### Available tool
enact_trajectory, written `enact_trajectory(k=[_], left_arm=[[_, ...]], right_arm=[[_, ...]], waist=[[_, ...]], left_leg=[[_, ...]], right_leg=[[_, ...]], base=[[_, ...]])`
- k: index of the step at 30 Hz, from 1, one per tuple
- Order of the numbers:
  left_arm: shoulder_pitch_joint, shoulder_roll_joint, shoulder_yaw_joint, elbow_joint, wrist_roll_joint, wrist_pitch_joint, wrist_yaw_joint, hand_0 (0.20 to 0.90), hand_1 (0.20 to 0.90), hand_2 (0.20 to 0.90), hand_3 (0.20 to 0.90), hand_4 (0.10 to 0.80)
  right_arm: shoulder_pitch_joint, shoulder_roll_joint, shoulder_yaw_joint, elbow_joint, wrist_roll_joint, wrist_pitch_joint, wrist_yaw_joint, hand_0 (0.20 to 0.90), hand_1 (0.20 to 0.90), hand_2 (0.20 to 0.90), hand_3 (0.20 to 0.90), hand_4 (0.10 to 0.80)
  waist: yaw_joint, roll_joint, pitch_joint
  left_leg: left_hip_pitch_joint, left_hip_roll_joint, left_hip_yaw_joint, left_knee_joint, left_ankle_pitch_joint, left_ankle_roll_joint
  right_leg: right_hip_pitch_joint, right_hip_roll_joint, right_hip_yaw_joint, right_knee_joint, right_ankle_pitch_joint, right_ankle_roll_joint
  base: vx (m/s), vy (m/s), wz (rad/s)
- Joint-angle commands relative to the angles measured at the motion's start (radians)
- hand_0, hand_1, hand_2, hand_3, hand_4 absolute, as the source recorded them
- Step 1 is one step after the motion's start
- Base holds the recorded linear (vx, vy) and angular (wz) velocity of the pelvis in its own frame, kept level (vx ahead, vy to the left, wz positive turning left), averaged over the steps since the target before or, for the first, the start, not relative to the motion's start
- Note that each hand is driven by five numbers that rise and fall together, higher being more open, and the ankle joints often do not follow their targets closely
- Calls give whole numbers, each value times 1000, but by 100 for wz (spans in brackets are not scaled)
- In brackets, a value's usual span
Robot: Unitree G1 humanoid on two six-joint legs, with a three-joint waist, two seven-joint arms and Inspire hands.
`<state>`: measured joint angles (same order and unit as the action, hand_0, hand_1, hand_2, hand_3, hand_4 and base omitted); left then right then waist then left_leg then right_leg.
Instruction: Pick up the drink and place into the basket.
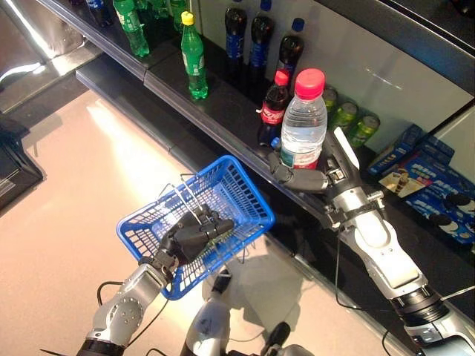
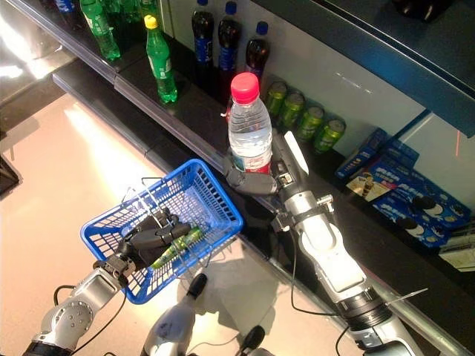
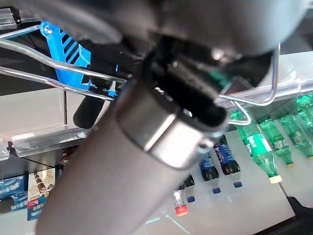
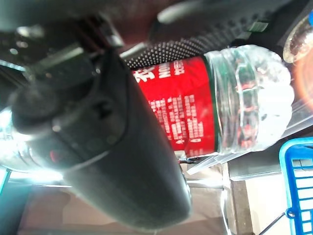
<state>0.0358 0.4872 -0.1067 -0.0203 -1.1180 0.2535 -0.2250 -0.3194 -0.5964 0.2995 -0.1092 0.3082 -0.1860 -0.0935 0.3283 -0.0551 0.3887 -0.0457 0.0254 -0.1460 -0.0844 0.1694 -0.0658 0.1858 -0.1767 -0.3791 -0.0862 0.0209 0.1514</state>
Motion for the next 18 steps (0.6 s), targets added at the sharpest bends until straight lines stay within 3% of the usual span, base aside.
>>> enact_trajectory(k=[1, 18], left_arm=[[-77, -35, -28, -299, -155, -124, -215, 300, 300, 300, 200, 100], [-112, -22, -75, -395, -152, -93, -308, 300, 300, 300, 200, 100]], right_arm=[[-66, -53, 26, -132, 31, -206, -44, 300, 300, 300, 200, 100], [-70, -34, 92, -82, -1, -200, -40, 300, 300, 300, 200, 100]], waist=[[-12, 13, -299], [11, 17, -298]], left_leg=[[70, 23, -19, -3, -102, -21], [60, 13, -62, -3, -97, -20]], right_leg=[[20, -7, -13, 3, 0, 10], [19, -11, -36, 7, 0, 8]], base=[[0, 0, 0], [-1, 0, 1]])
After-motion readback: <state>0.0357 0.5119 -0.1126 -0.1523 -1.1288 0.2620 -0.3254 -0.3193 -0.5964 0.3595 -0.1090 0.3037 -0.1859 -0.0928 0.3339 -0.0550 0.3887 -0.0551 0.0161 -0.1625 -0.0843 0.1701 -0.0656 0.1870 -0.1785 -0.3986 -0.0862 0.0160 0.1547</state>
